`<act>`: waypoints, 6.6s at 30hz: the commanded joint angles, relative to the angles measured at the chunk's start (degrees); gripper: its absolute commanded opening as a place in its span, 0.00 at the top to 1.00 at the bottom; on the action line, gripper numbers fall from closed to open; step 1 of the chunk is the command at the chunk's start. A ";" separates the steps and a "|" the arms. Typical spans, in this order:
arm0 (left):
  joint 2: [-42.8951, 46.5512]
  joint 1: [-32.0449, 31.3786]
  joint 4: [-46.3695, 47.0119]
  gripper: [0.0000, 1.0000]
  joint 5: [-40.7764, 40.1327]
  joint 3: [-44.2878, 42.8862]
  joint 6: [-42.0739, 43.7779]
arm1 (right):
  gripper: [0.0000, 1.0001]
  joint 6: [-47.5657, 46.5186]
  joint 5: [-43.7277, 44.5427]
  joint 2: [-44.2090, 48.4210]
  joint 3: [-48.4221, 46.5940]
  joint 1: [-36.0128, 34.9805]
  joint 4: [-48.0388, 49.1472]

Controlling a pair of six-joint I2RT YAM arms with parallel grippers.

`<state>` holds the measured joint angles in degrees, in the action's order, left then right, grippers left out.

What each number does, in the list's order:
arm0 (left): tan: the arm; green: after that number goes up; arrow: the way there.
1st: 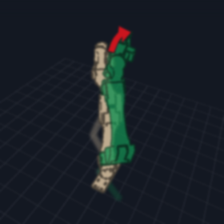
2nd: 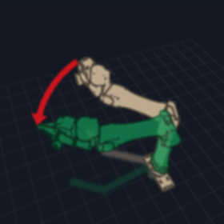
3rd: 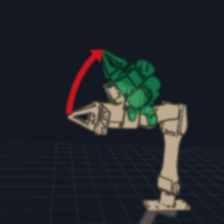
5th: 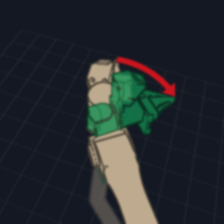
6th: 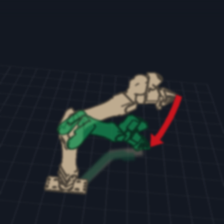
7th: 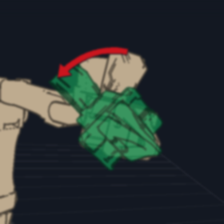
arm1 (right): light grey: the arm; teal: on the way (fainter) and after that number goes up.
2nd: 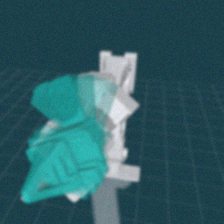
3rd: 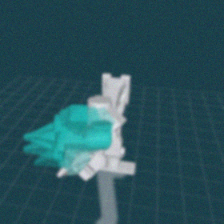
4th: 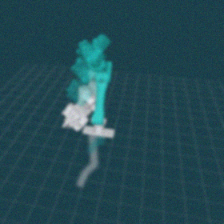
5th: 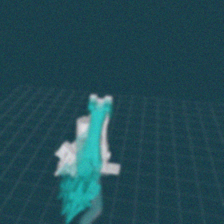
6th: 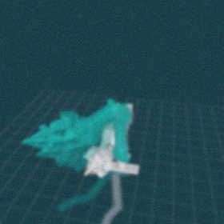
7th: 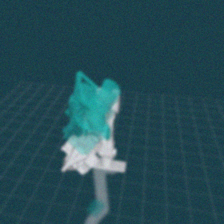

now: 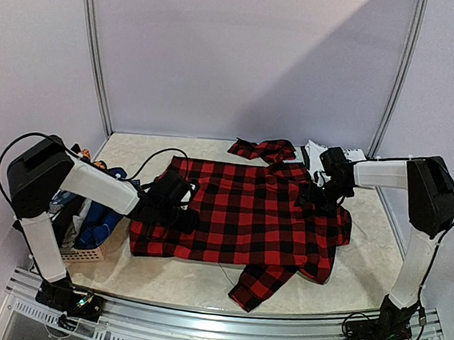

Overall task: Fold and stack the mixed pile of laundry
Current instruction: Flatten out the crumpled shirt at the center of the board, then fold the flattened shirt at the center of the board.

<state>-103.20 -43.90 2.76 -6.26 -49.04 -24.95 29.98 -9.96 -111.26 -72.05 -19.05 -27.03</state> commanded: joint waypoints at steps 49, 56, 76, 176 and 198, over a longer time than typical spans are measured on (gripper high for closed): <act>-3.55 -33.60 -14.35 0.48 7.89 -11.86 33.56 | 0.16 -0.89 8.02 39.59 20.35 -4.70 -1.23; -5.16 -33.60 -15.50 0.61 6.54 -11.99 33.33 | 0.16 -0.78 7.45 39.72 20.59 -4.69 -1.17; 7.44 -32.83 -12.70 1.00 4.47 -10.34 30.58 | 0.16 -0.85 2.45 44.08 20.26 -4.94 1.68; 31.62 -6.38 -51.19 0.39 -12.03 3.72 -17.12 | 1.00 -23.54 0.60 54.87 -4.49 -30.44 2.56; 29.65 -7.30 -50.15 0.61 -5.97 11.74 -21.54 | 0.99 -24.85 3.83 55.41 -2.64 -30.49 0.66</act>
<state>-73.69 -50.98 -49.56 -12.45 -41.01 -43.64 4.45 -9.30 -57.17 -75.75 -49.23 -26.37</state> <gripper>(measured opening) 0.385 0.024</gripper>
